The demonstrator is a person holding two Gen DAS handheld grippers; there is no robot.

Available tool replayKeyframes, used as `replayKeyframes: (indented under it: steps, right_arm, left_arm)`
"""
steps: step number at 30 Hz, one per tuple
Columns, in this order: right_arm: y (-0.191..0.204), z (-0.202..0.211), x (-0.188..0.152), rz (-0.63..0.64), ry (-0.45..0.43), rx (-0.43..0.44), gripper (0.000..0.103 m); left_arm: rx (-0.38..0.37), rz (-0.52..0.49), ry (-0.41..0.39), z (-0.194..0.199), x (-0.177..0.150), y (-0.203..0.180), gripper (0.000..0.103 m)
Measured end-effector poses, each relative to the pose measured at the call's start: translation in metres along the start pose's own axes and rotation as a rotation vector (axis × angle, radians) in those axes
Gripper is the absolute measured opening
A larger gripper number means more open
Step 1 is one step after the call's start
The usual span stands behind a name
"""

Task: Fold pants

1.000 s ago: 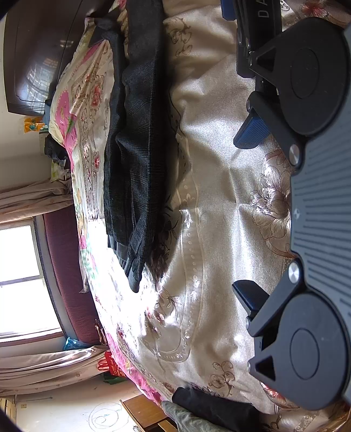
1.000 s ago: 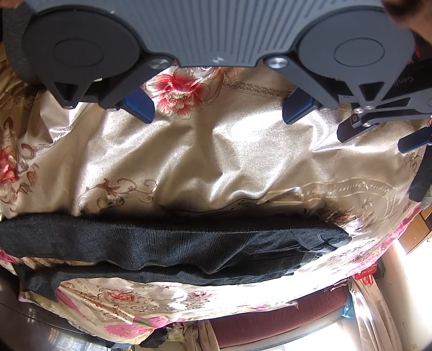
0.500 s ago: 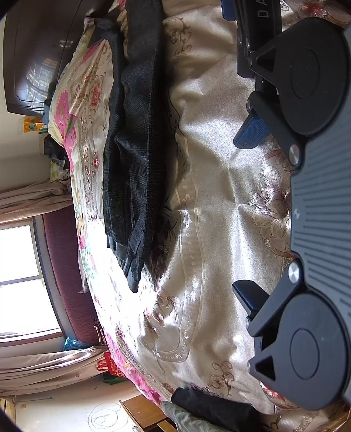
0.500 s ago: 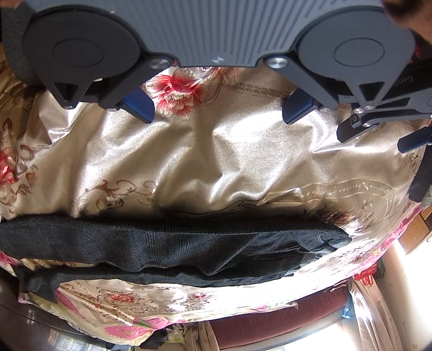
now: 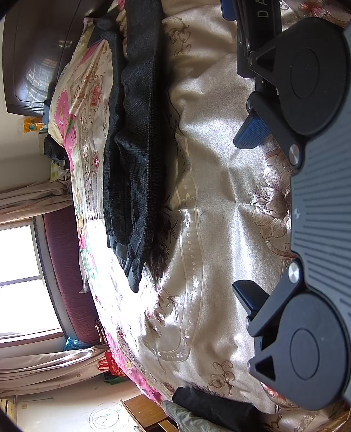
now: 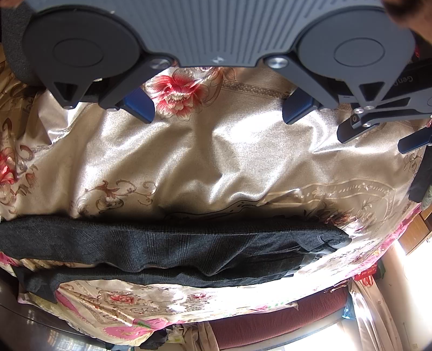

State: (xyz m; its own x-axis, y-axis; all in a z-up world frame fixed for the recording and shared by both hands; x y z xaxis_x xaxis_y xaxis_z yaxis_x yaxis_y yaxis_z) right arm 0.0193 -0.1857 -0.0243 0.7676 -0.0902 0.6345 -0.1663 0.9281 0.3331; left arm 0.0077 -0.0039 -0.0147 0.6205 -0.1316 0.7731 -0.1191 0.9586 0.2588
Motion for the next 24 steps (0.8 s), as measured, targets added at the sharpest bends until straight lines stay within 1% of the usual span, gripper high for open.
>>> replayKeyframes:
  steps: [24]
  right_arm:
    - [0.0014, -0.0038, -0.0041, -0.002, 0.01, 0.003, 0.1]
  left_arm:
    - [-0.002, 0.001, 0.008, -0.0036, -0.0019, 0.0006, 0.103]
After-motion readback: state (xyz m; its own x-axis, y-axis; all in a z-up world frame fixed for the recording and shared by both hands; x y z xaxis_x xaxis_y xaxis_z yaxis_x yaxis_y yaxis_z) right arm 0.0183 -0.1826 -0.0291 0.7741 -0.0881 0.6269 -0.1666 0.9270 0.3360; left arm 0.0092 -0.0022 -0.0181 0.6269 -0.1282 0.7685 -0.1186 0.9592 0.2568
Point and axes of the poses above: each gripper's, at about its wrist camera, not at the fingertips, and z roughly against the way its jaws point, y to its left, x to its top, the point moved 1 cm from there along -z, roughly the way its jaws point, and after that the axes turned 13 degrees about x, right-handed, at the moved point
